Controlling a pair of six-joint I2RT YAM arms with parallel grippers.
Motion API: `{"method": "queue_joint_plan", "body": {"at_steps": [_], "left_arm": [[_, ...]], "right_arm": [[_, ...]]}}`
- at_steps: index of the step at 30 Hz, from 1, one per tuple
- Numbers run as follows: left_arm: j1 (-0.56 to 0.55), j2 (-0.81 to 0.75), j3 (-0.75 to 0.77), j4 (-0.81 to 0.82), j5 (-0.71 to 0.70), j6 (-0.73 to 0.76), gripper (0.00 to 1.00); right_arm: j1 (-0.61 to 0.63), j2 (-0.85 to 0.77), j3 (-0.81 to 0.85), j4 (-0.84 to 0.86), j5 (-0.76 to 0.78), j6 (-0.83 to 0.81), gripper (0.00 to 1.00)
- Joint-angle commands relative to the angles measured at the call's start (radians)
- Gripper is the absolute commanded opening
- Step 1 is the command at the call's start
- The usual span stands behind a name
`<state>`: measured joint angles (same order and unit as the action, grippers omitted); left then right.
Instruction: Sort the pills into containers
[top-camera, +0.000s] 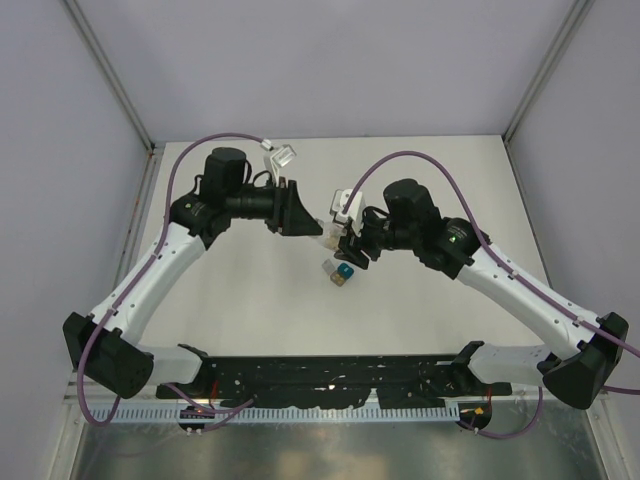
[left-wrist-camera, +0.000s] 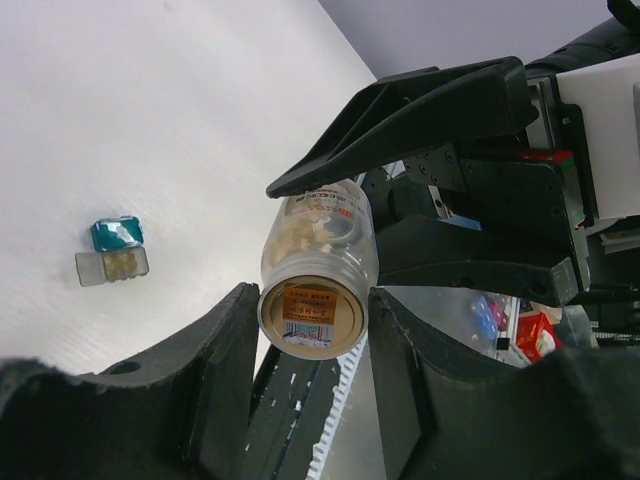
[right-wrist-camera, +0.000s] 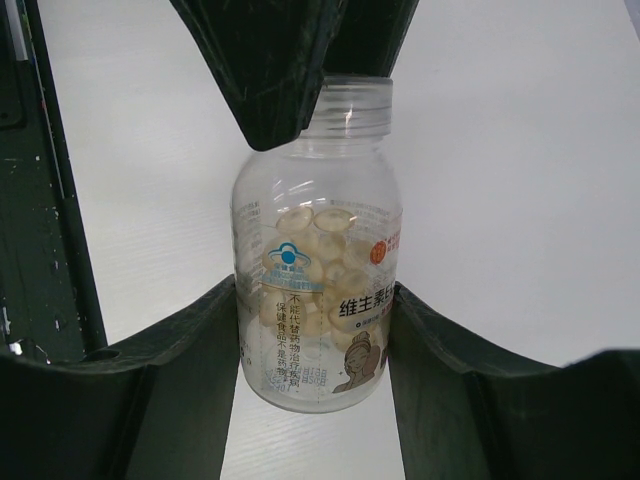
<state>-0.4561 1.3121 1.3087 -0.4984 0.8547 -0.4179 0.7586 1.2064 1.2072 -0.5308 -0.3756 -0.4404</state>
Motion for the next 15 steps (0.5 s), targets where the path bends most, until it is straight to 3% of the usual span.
{"method": "queue_joint_plan", "body": {"at_steps": [1,11,15], "left_arm": [[0.000,0.006,0.021,0.027,0.032,0.025,0.44],[-0.030,-0.007,-0.022,-0.034,0.113,0.243,0.03],[-0.052,-0.045,-0.048,-0.058,0.122,0.361,0.00]], "right_arm": [[0.007,-0.018,0.008,0.046,-0.017,0.009,0.06],[0.007,-0.004,0.031,-0.001,-0.156,-0.011,0.06],[-0.007,0.015,0.052,-0.028,-0.242,-0.008,0.06]]}}
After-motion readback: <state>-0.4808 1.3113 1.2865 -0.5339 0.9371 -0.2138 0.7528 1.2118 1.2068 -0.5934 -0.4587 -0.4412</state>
